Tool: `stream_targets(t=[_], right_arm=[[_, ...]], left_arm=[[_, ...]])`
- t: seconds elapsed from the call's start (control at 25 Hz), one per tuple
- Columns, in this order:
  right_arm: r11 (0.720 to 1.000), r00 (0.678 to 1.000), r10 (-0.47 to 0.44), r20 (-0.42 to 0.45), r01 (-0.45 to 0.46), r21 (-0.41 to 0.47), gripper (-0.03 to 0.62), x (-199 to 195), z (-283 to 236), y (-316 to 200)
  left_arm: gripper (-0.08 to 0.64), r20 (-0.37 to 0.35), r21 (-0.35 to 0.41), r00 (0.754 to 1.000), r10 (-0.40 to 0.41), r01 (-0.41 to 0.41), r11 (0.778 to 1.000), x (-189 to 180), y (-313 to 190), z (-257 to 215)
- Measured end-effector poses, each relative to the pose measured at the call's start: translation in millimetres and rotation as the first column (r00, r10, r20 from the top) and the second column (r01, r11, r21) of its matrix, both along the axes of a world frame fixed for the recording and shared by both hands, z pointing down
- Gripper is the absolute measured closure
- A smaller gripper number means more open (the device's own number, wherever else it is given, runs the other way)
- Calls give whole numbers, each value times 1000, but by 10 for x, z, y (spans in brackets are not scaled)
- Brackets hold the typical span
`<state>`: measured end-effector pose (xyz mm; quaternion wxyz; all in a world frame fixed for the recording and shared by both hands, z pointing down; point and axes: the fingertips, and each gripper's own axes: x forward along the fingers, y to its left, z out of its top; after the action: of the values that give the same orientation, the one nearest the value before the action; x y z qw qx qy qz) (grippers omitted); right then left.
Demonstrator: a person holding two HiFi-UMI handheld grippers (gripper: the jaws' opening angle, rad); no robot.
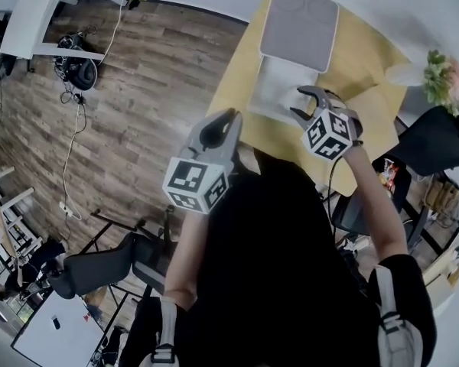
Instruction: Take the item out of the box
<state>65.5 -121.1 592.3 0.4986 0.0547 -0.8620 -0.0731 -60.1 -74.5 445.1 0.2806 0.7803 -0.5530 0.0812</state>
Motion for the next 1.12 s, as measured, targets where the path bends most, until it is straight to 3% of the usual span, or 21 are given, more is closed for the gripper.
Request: stream_targets(t=[0.32, 0.56, 0.88, 1.12], right_arm=[[982, 975, -189, -116, 191, 0, 367, 5, 336, 1], [943, 914, -330, -236, 329, -44, 345, 66, 569, 65], [905, 847, -421, -324, 418, -82, 345, 51, 841, 106], [902, 836, -427, -345, 419, -101, 345, 18, 933, 94]], left_arm=[[514, 16, 3, 999, -39, 39, 999, 53, 60, -30], [514, 27, 3, 998, -50, 50, 999, 89, 115, -70], [515, 28, 3, 997, -67, 66, 998, 178, 161, -61], [515, 31, 5, 996, -87, 87, 996, 149, 172, -85]])
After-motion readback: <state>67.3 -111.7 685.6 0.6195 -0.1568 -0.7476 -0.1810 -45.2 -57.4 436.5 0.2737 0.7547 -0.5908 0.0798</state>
